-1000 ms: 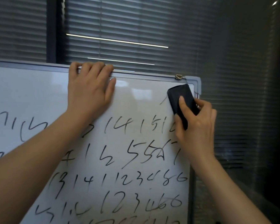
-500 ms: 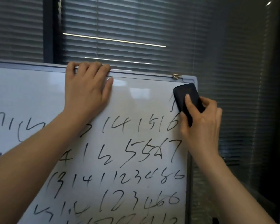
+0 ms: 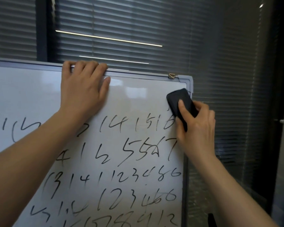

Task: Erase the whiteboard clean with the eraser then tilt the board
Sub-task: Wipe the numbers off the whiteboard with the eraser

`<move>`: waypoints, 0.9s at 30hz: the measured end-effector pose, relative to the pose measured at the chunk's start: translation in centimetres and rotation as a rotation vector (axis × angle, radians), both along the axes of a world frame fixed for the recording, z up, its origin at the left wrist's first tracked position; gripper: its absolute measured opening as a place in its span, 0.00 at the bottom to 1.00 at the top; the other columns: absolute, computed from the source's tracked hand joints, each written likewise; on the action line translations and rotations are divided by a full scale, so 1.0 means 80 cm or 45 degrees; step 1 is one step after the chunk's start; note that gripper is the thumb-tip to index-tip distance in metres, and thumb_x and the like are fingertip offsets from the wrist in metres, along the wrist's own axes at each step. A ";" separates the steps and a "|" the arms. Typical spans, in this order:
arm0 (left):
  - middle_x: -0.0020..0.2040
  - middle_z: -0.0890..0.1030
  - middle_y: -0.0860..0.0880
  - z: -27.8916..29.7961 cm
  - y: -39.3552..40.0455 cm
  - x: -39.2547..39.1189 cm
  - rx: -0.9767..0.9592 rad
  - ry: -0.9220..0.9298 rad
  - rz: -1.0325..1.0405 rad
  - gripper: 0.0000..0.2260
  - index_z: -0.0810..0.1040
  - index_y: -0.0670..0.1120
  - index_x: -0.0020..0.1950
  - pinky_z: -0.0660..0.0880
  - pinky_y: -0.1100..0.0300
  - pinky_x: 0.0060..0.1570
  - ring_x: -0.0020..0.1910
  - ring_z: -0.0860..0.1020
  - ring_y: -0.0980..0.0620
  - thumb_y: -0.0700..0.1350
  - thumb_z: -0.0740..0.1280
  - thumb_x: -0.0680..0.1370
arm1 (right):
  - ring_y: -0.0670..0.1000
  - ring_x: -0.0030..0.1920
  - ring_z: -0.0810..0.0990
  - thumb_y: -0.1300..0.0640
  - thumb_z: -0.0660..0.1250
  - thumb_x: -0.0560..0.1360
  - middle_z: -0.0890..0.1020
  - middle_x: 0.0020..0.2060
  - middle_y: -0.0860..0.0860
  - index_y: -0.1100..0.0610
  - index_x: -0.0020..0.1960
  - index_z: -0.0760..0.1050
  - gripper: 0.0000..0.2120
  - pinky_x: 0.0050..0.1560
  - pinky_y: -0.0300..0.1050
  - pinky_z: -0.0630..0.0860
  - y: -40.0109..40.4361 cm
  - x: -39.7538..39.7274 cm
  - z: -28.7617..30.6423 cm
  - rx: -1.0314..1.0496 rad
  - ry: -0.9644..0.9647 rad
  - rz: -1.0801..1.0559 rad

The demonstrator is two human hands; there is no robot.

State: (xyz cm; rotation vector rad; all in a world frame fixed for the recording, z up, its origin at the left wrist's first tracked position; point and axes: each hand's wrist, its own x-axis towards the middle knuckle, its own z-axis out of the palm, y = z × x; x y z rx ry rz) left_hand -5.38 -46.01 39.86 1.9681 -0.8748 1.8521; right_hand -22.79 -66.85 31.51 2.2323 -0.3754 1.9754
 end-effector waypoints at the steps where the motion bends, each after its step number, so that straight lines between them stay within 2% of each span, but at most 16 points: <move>1: 0.59 0.77 0.42 0.000 0.002 -0.001 0.005 0.008 -0.001 0.19 0.72 0.43 0.65 0.60 0.44 0.63 0.58 0.72 0.40 0.52 0.51 0.83 | 0.67 0.51 0.72 0.64 0.70 0.73 0.73 0.58 0.67 0.58 0.67 0.74 0.22 0.50 0.59 0.71 0.000 0.002 0.011 0.011 -0.014 -0.006; 5: 0.60 0.77 0.42 0.002 0.005 -0.003 0.037 0.038 0.004 0.19 0.72 0.44 0.66 0.60 0.43 0.63 0.58 0.72 0.40 0.53 0.51 0.84 | 0.66 0.53 0.71 0.63 0.69 0.74 0.72 0.58 0.67 0.58 0.67 0.74 0.22 0.50 0.58 0.70 0.005 0.010 0.019 0.048 -0.041 0.001; 11: 0.60 0.77 0.43 0.005 0.008 -0.009 0.089 0.095 0.011 0.18 0.72 0.44 0.66 0.60 0.44 0.63 0.60 0.72 0.41 0.52 0.52 0.84 | 0.66 0.49 0.73 0.66 0.73 0.69 0.74 0.56 0.68 0.60 0.65 0.75 0.25 0.45 0.60 0.75 0.032 0.015 -0.043 0.050 0.037 0.047; 14: 0.61 0.77 0.43 0.005 0.013 -0.011 0.119 0.096 0.018 0.19 0.71 0.44 0.67 0.60 0.44 0.63 0.60 0.72 0.41 0.52 0.51 0.84 | 0.66 0.48 0.73 0.65 0.74 0.68 0.74 0.56 0.68 0.59 0.65 0.76 0.26 0.44 0.59 0.74 0.041 0.009 -0.058 0.076 0.072 0.031; 21: 0.65 0.75 0.45 0.009 0.019 -0.021 0.187 0.145 -0.022 0.21 0.68 0.45 0.72 0.57 0.47 0.66 0.64 0.70 0.43 0.52 0.49 0.84 | 0.62 0.57 0.67 0.59 0.68 0.76 0.69 0.62 0.62 0.55 0.69 0.72 0.22 0.56 0.57 0.69 0.042 0.013 -0.024 0.402 -0.102 -0.043; 24: 0.70 0.72 0.46 0.014 0.043 -0.009 0.293 0.102 -0.136 0.20 0.65 0.46 0.75 0.56 0.49 0.68 0.68 0.68 0.44 0.50 0.50 0.84 | 0.62 0.59 0.66 0.59 0.67 0.76 0.68 0.63 0.62 0.55 0.70 0.71 0.22 0.58 0.59 0.70 0.066 0.021 -0.037 0.473 -0.070 -0.024; 27: 0.73 0.70 0.45 0.011 0.087 0.007 0.357 0.043 -0.247 0.20 0.65 0.46 0.76 0.54 0.47 0.72 0.71 0.66 0.44 0.48 0.52 0.85 | 0.61 0.58 0.67 0.60 0.68 0.76 0.68 0.62 0.61 0.55 0.69 0.71 0.22 0.59 0.58 0.70 0.096 0.022 -0.056 0.431 0.022 0.031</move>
